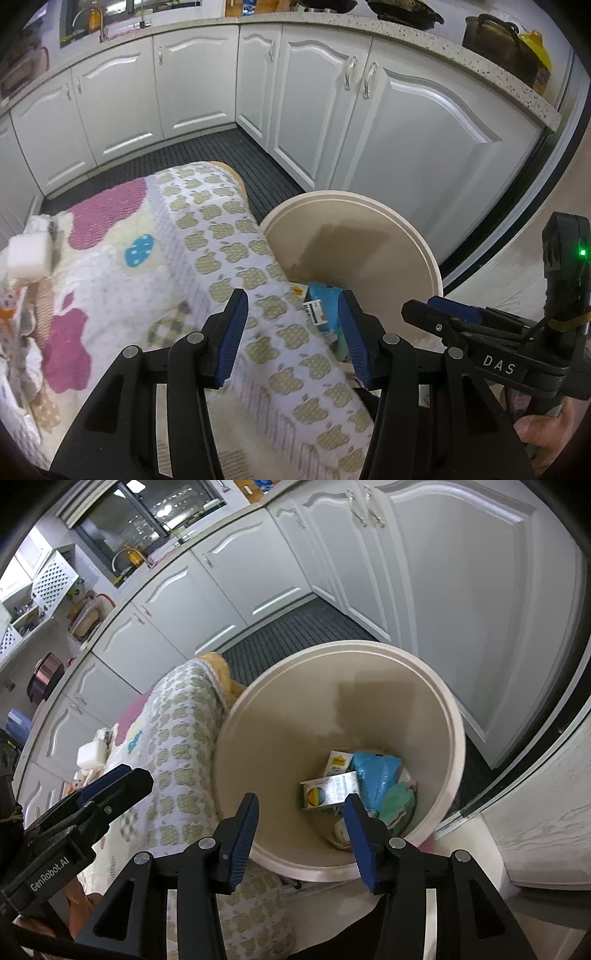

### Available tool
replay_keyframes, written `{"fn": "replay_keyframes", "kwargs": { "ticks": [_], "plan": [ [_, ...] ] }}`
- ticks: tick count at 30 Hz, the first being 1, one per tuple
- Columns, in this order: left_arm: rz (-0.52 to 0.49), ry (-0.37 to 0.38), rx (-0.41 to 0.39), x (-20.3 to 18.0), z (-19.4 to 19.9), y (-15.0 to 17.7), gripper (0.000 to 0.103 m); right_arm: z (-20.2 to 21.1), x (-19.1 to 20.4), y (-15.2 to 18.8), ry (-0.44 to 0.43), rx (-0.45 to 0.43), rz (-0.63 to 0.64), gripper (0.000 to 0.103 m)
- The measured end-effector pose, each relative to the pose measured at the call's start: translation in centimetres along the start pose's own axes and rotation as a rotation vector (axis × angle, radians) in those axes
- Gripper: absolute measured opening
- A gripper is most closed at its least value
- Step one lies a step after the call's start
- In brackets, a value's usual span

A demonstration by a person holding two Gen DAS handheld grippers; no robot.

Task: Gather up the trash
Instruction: 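Move both tools back over the table toward the remaining trash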

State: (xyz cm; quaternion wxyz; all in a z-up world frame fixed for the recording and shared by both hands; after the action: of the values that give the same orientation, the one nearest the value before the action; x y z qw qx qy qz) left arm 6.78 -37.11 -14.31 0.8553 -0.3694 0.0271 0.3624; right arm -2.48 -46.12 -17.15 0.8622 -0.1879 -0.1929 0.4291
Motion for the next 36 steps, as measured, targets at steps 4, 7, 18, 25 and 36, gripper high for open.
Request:
{"fn": "replay_keyframes", "kwargs": {
  "ticks": [4, 7, 18, 25, 36],
  "plan": [
    [0.018, -0.013, -0.018, 1.0, 1.6, 0.2, 0.049, 0.6, 1.6, 0.3, -0.006, -0.004, 0.033, 0.046],
    [0.045, -0.031, -0.034, 2.6, 3.3, 0.7, 0.049, 1.1, 3.1, 0.4, -0.011, -0.014, 0.063, 0.046],
    [0.220, -0.180, -0.081, 15.4, 8.2, 0.1, 0.054, 2.4, 9.7, 1.1, -0.070, -0.027, 0.166, 0.046],
    [0.342, -0.227, -0.127, 22.4, 10.4, -0.1, 0.054, 2.2, 13.0, 2.1, -0.081, -0.016, 0.237, 0.051],
    [0.271, -0.127, -0.023, 21.7, 13.0, 5.3, 0.054, 1.7, 17.1, 3.4, -0.124, 0.008, 0.296, 0.055]
  ]
}}
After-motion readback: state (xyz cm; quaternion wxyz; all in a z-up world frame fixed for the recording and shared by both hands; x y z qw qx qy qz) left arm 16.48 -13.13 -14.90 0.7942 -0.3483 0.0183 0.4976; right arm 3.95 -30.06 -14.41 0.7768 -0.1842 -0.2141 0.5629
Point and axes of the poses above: each gripper's, at about its wrist camera, not at the fingertips, and z roughly against the way its jaws point, x to its left, y to its underside, the point moved 9 cm from there along -z, roughly the way its jaws point, and after that the axes turned 14 degrees about y, right-handed, at the moved point
